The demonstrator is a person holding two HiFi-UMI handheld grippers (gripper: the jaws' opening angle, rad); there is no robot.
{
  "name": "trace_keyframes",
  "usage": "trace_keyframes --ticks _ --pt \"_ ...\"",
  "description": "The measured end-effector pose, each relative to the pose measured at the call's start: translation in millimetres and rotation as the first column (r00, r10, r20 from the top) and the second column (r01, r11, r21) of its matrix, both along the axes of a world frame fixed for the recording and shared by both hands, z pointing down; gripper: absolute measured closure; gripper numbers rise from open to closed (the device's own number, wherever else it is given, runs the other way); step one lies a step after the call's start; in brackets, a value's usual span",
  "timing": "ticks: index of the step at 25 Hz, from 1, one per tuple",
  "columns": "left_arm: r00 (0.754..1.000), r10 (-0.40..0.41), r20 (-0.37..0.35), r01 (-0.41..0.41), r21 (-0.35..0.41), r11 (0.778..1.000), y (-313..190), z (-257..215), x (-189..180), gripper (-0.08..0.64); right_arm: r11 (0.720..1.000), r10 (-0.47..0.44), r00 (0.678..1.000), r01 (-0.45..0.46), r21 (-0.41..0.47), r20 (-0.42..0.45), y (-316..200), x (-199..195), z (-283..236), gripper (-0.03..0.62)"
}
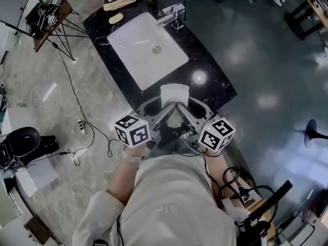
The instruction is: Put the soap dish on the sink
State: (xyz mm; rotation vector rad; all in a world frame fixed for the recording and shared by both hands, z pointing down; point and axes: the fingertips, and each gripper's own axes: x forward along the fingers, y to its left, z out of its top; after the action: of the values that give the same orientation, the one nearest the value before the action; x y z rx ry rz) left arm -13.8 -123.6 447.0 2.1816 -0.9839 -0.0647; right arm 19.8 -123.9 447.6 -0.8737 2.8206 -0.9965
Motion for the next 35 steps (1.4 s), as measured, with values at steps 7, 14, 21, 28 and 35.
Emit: trace_keyframes --ticks 7,14,21,28,35 --pt "0.999 0.041 -0.001 -0.040 0.164 0.986 -4 -61 23 0.360 0.984 0.062 0.998 -0.064 0.169 0.021 -2 24 -60 0.426" --pt "0.996 0.087 0.004 -0.084 0.308 0.948 -5 -110 51 0.360 0.938 0.116 0.992 -0.124 0.323 0.043 0 51 -111 0.428" --pt "0.990 0.138 0.009 -0.129 0.421 0.898 2 -149 79 0.360 0.869 0.180 0.983 -0.180 0.460 0.046 9 78 -146 0.428" --pt "0.977 0.212 0.009 -0.188 0.497 0.847 12 -171 112 0.360 0.801 0.264 0.963 -0.249 0.544 0.052 23 112 -167 0.430" --pt "0.962 0.271 0.015 -0.233 0.559 0.796 23 -185 139 0.360 0.748 0.326 0.943 -0.297 0.594 0.061 37 138 -179 0.430"
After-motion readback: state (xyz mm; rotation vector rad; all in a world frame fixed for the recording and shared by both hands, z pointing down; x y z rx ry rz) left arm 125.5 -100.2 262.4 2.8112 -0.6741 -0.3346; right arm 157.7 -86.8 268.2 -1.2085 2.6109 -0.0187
